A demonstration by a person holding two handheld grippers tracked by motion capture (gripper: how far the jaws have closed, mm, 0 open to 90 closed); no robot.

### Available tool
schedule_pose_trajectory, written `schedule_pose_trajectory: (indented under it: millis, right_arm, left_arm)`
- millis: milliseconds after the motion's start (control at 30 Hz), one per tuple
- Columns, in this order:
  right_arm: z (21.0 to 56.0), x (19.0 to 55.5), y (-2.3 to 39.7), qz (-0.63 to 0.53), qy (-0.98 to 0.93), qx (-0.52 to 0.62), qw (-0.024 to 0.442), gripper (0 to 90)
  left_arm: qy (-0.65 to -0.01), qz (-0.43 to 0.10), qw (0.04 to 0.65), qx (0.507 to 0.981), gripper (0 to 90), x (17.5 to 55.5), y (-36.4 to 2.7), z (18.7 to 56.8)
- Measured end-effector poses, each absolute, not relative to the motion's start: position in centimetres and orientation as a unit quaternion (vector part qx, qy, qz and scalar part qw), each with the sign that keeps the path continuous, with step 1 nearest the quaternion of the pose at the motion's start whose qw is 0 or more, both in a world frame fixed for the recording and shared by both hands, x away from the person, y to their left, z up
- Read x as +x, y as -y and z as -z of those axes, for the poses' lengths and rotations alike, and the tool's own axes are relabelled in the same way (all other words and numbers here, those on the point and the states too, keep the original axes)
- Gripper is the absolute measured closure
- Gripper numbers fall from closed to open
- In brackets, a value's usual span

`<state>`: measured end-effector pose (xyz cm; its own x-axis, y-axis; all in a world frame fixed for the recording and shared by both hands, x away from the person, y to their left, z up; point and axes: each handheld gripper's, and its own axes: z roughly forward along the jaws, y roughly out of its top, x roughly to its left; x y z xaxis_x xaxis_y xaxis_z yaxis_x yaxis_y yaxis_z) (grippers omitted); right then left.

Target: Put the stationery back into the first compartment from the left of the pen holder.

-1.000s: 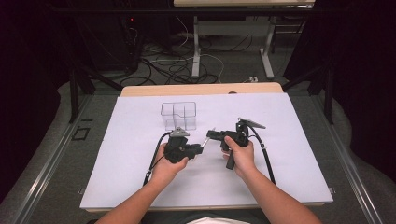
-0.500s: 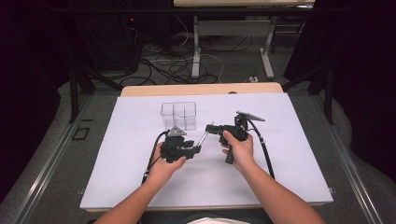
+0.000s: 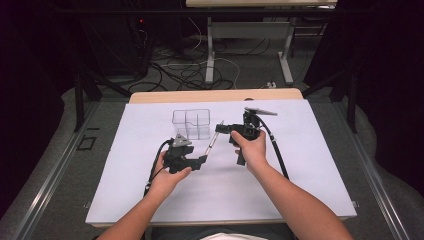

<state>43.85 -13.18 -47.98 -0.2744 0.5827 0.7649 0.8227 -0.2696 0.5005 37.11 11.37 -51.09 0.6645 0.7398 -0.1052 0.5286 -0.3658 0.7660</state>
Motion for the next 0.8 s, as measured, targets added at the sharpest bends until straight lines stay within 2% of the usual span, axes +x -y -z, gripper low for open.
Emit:
schedule_pose_trajectory:
  millis: [367, 600, 800]
  right_arm:
    - [45.9, 44.8, 12.0, 0.532, 0.611, -0.580, 0.082, 80.3]
    - [44.3, 45.3, 11.2, 0.534, 0.623, -0.570, 0.053, 80.3]
    - [42.3, 46.0, 9.9, 0.537, 0.635, -0.555, 0.022, 80.2]
  left_arm:
    - [-0.401, -0.162, 0.395, 0.811, 31.2, 37.1, -13.2, 50.8]
    - [-0.428, -0.160, 0.379, 0.805, 29.1, 37.0, -14.7, 50.9]
    - [-0.439, -0.163, 0.383, 0.796, 17.9, 36.9, -15.8, 51.0]
